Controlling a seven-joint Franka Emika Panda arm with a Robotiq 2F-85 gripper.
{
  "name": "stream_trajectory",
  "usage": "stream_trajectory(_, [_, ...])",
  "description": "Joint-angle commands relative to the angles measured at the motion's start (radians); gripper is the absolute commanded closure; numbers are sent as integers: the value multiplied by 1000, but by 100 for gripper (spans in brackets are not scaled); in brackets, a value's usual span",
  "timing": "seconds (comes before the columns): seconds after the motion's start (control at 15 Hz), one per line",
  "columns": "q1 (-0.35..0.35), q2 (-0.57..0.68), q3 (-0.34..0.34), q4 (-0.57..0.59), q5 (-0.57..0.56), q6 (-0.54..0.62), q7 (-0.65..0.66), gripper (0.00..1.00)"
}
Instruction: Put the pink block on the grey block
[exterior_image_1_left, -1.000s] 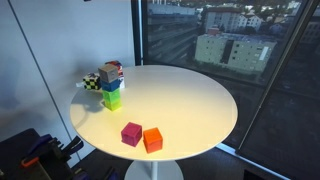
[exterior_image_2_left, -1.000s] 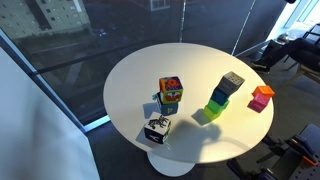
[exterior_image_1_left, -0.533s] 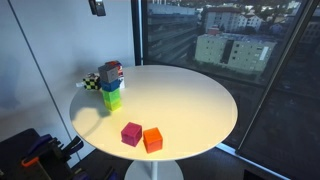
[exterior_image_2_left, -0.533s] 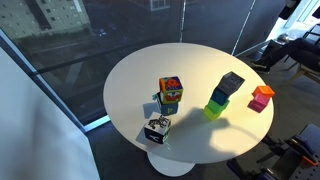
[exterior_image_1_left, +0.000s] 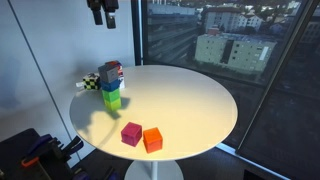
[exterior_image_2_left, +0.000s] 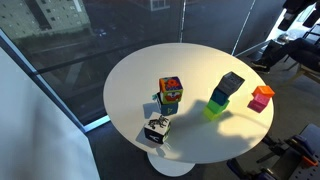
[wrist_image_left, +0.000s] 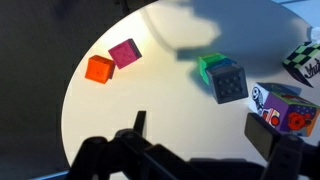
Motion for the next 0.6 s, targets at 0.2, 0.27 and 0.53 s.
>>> stream_trajectory(0.2, [16,20,-42,5,2,3,-172,0])
stream_trajectory(0.27, [15,19,-40,8,-5,6,-178,0])
stream_trajectory(0.53, [11,21,-35,3,3,0,-159,0])
